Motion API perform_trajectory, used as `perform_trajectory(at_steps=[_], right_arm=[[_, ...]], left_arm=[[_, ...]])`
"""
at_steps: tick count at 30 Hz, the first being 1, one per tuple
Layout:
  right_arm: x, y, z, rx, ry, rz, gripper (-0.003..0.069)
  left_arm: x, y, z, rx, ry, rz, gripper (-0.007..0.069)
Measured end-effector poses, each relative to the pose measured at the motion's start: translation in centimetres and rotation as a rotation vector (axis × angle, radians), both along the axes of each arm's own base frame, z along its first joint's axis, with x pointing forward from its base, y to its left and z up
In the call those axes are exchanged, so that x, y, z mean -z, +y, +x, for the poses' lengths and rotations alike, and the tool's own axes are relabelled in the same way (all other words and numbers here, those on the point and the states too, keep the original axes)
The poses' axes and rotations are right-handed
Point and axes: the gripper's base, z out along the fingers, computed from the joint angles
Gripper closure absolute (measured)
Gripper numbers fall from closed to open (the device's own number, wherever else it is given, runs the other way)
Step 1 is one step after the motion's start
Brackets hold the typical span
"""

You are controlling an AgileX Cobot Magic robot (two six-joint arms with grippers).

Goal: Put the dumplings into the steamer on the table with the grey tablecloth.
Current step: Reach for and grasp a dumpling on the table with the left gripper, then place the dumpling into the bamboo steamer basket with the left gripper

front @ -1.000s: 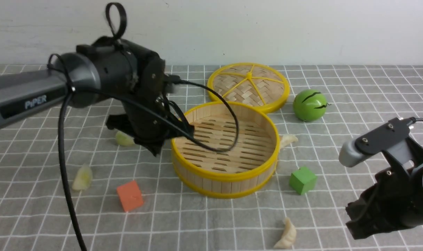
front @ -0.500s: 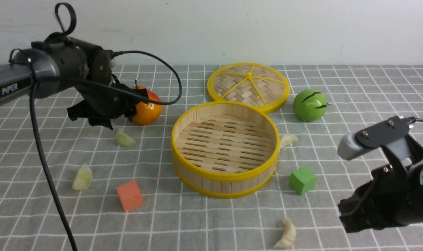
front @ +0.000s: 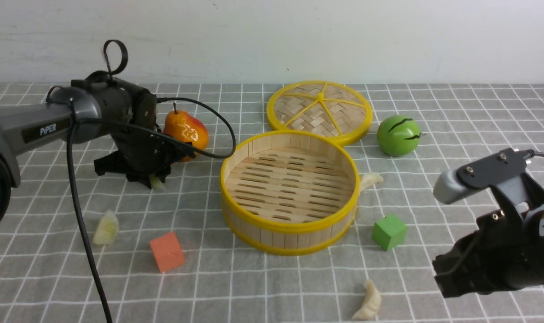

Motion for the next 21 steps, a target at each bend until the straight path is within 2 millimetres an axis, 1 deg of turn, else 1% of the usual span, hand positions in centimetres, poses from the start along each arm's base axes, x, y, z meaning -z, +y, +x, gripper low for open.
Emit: perform_trajectory(at_steps=[2, 4, 5, 6, 7, 8, 9, 10, 11, 12, 13, 15, 16, 17, 18, 20, 21], right_arm=[[0.0, 0.0, 0.0, 0.002, -0.006, 0.001, 0.0641], [0.0, 0.0, 0.1, 0.003, -0.009, 0.002, 0.0639], [-0.1, 0.0, 0.1, 0.003, -0.011, 0.003, 0.0639], [-0.1, 0.0, 0.1, 0.004, -0.014, 0.004, 0.0638], [-0.1, 0.0, 0.1, 0.005, -0.015, 0.004, 0.0637], [-0.1, 0.0, 0.2, 0.007, -0.023, 0.006, 0.0636], [-0.1, 0.0, 0.2, 0.007, -0.023, 0.006, 0.0636], [-0.2, 0.0, 0.3, 0.010, -0.031, 0.008, 0.0636], [-0.2, 0.0, 0.3, 0.011, -0.035, 0.009, 0.0635], [-0.2, 0.0, 0.3, 0.012, -0.038, 0.010, 0.0634], [-0.2, 0.0, 0.3, 0.012, -0.040, 0.010, 0.0633], [-0.2, 0.0, 0.3, 0.013, -0.039, 0.011, 0.0631], [-0.2, 0.0, 0.3, 0.013, -0.039, 0.011, 0.0629], [-0.2, 0.0, 0.3, 0.013, -0.039, 0.011, 0.0629], [-0.2, 0.0, 0.3, 0.013, -0.039, 0.011, 0.0627], [-0.2, 0.0, 0.3, 0.013, -0.039, 0.011, 0.0627], [-0.2, 0.0, 0.3, 0.013, -0.039, 0.011, 0.0627]], left_arm=[[-1.0, 0.0, 0.0, 0.006, -0.003, 0.005, 0.0449], [-2.9, -0.5, -0.2, 0.030, -0.017, 0.000, 0.0449], [-4.3, -1.1, -0.5, 0.055, -0.028, -0.012, 0.0449], [-5.9, -2.2, -1.0, 0.100, -0.050, -0.026, 0.0449], [-6.7, -2.9, -1.3, 0.140, -0.063, -0.036, 0.0449], [-8.4, -5.0, -2.0, 0.233, -0.099, -0.051, 0.0449], [-8.6, -5.0, -2.0, 0.242, -0.104, -0.047, 0.0449], [-9.7, -7.6, -2.9, 0.356, -0.143, -0.058, 0.0449], [-10.0, -9.1, -3.4, 0.420, -0.165, -0.062, 0.0449], [-10.0, -10.7, -3.8, 0.477, -0.185, -0.064, 0.0449], [-9.6, -12.0, -4.1, 0.519, -0.194, -0.062, 0.0449], [-8.0, -13.9, -4.1, 0.578, -0.202, -0.042, 0.0449], [-7.2, -14.4, -3.9, 0.591, -0.200, -0.028, 0.0449], [-7.0, -14.5, -3.9, 0.594, -0.200, -0.025, 0.0449], [-5.7, -14.7, -3.6, 0.604, -0.192, -0.001, 0.0449], [-2.6, -14.9, -2.8, 0.605, -0.153, 0.047, 0.0449], [-1.7, -14.8, -2.6, 0.595, -0.137, 0.057, 0.0449]])
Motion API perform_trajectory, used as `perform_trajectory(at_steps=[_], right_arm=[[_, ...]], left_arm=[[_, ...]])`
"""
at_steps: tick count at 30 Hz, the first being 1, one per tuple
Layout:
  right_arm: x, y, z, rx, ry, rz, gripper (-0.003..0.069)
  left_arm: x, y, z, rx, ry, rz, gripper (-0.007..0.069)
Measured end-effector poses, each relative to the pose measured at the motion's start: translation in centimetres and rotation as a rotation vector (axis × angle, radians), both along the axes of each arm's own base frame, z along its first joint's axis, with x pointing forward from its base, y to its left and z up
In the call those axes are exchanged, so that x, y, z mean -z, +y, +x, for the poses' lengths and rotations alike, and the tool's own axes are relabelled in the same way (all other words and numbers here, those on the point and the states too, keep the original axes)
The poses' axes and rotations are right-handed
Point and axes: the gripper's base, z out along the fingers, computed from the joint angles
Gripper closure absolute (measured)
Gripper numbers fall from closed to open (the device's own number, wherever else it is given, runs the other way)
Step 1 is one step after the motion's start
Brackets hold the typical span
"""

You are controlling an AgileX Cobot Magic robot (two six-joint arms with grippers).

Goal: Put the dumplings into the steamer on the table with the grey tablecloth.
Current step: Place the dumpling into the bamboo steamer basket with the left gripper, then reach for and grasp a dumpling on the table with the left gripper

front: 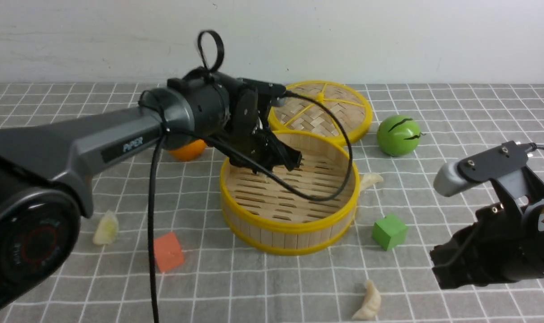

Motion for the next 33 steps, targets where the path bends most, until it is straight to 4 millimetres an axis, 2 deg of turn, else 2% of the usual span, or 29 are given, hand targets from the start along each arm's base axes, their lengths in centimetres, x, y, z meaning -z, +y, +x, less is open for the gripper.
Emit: perform_trajectory(at_steps=[3, 6, 8, 10, 12, 13, 14, 15, 18, 20, 22, 24, 26, 28, 29, 32, 33], right_arm=[[0.0, 0.0, 0.0, 0.000, 0.000, -0.001, 0.0627], [0.0, 0.0, 0.0, 0.000, 0.001, -0.001, 0.0627], [0.1, 0.0, 0.1, 0.000, 0.004, -0.002, 0.0626], [0.3, 0.0, 0.1, 0.000, 0.009, -0.004, 0.0624], [0.4, 0.1, 0.2, 0.000, 0.015, -0.007, 0.0621], [0.4, 0.1, 0.2, -0.001, 0.017, -0.007, 0.0620], [0.5, 0.1, 0.2, -0.001, 0.022, -0.009, 0.0618], [0.5, 0.1, 0.2, -0.004, 0.030, -0.011, 0.0617], [0.6, 0.1, 0.0, -0.009, 0.048, -0.015, 0.0617], [0.7, 0.1, -0.1, -0.014, 0.063, -0.019, 0.0617], [0.7, 0.1, -0.1, -0.016, 0.068, -0.020, 0.0617], [0.7, 0.1, -0.1, -0.016, 0.068, -0.020, 0.0617], [0.7, 0.1, -0.2, -0.013, 0.070, -0.015, 0.0617], [0.7, 0.2, -0.2, -0.009, 0.072, -0.004, 0.0617], [0.7, 0.2, -0.2, -0.010, 0.072, -0.004, 0.0617], [0.7, 0.3, -0.1, -0.017, 0.065, 0.005, 0.0617], [0.6, 0.3, -0.1, -0.017, 0.062, 0.009, 0.0615]], left_arm=[[0.2, 0.0, 0.2, -0.023, -0.005, -0.010, 0.0438], [0.0, 0.0, 0.2, -0.045, 0.008, -0.018, 0.0361], [-1.0, 0.0, 0.2, -0.056, 0.015, -0.023, 0.0308], [-3.3, 0.1, 0.1, -0.065, 0.002, -0.030, 0.0270], [-6.4, 0.5, -0.3, -0.068, -0.014, -0.027, 0.0251], [-8.8, 0.9, -0.9, -0.062, -0.031, -0.011, 0.0249], [-10.4, 1.4, -1.4, -0.061, -0.044, 0.010, 0.0249], [-12.6, 2.4, -2.2, -0.067, -0.055, 0.039, 0.0249], [-15.8, 5.3, -3.8, -0.121, -0.036, 0.094, 0.0256], [-16.6, 8.5, -4.4, -0.200, 0.020, 0.119, 0.0270], [-15.9, 11.9, -4.5, -0.289, 0.090, 0.119, 0.0286], [-13.9, 14.4, -4.5, -0.353, 0.175, 0.112, 0.0295], [-10.1, 17.0, -4.5, -0.417, 0.295, 0.092, 0.0301], [-6.8, 18.4, -4.9, -0.450, 0.381, 0.076, 0.0303], [-6.5, 18.5, -4.9, -0.456, 0.382, 0.068, 0.0303], [-2.9, 19.2, -5.5, -0.474, 0.427, 0.050, 0.0303], [-2.3, 19.2, -5.6, -0.475, 0.429, 0.046, 0.0303]])
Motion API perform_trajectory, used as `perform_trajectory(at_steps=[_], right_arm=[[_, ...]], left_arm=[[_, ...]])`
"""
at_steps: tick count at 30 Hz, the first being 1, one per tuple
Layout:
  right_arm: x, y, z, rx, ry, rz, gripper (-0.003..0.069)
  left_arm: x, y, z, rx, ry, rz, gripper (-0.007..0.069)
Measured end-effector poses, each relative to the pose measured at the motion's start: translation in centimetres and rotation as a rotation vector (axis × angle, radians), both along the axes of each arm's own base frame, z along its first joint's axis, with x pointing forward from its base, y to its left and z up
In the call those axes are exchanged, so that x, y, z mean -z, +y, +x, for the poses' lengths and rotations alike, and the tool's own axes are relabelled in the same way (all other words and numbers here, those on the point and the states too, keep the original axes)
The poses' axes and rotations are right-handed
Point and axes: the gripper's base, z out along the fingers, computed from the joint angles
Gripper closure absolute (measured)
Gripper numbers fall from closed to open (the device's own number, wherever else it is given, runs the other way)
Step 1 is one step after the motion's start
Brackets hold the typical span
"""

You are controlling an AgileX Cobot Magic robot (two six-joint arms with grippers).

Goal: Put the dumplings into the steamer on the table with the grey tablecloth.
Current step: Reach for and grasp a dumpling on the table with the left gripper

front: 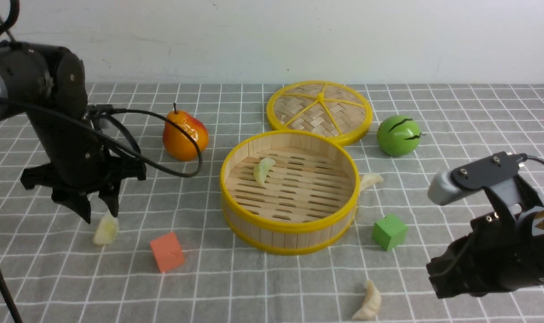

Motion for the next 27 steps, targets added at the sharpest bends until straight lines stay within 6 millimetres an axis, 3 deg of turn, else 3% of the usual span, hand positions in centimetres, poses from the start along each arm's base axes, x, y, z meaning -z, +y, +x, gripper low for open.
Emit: perform_trajectory(at_steps=[12, 17, 21, 24, 26, 27], right_arm=[[0.0, 0.1, 0.0, 0.005, 0.002, 0.019, 0.0606], [0.0, 0.1, 0.0, 0.003, 0.003, 0.019, 0.0602], [0.0, 0.1, 0.0, 0.003, 0.003, 0.018, 0.0598], [0.0, 0.1, 0.0, 0.003, 0.003, 0.018, 0.0596], [-0.1, 0.1, 0.1, 0.005, -0.004, 0.020, 0.0596], [-0.1, 0.1, 0.1, 0.006, -0.005, 0.020, 0.0596]], left_arm=[[5.3, 0.8, 1.5, -0.091, 0.022, 0.089, 0.0303], [5.4, 0.7, 1.7, -0.035, 0.012, 0.076, 0.0360], [4.7, 0.3, 2.1, -0.031, -0.015, 0.031, 0.0371], [2.3, -0.8, 2.4, -0.018, -0.083, -0.041, 0.0377], [-1.7, -3.0, 2.4, 0.048, -0.187, -0.106, 0.0377], [-2.0, -3.2, 2.4, 0.055, -0.195, -0.112, 0.0377]])
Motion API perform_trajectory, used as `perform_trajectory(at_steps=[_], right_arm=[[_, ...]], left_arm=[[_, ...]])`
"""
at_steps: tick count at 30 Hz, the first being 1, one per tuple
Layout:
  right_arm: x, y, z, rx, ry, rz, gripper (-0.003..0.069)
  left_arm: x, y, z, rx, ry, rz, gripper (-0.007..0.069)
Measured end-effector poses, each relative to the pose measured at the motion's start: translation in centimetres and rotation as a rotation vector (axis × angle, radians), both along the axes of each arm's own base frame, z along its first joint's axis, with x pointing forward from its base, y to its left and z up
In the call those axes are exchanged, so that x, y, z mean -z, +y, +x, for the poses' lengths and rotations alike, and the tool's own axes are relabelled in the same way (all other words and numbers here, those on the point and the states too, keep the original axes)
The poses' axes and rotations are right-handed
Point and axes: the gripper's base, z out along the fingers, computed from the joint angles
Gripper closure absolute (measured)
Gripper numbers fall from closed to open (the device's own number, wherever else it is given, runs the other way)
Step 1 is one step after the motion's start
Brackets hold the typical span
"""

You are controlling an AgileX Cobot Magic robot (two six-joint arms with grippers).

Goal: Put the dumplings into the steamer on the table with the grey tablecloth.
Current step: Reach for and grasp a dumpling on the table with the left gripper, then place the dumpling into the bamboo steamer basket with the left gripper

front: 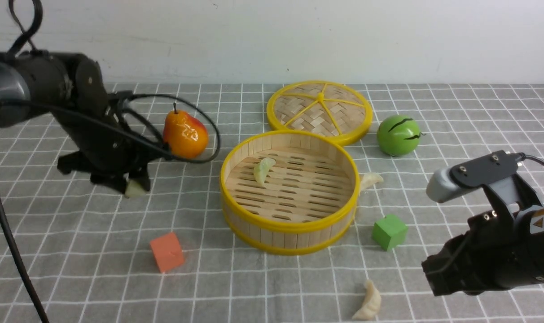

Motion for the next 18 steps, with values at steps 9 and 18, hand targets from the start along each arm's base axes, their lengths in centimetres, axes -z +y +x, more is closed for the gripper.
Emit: perform_trajectory(at_steps=[9, 18], right_arm=[[-0.1, 0.0, 0.2, 0.007, -0.018, 0.004, 0.0589], [-0.1, 0.0, 0.2, 0.007, -0.018, 0.004, 0.0580]], left_arm=[[-2.8, -12.5, -1.1, 0.297, -0.245, -0.135, 0.0377], [2.1, -15.1, -0.6, 0.369, -0.192, -0.075, 0.0377]])
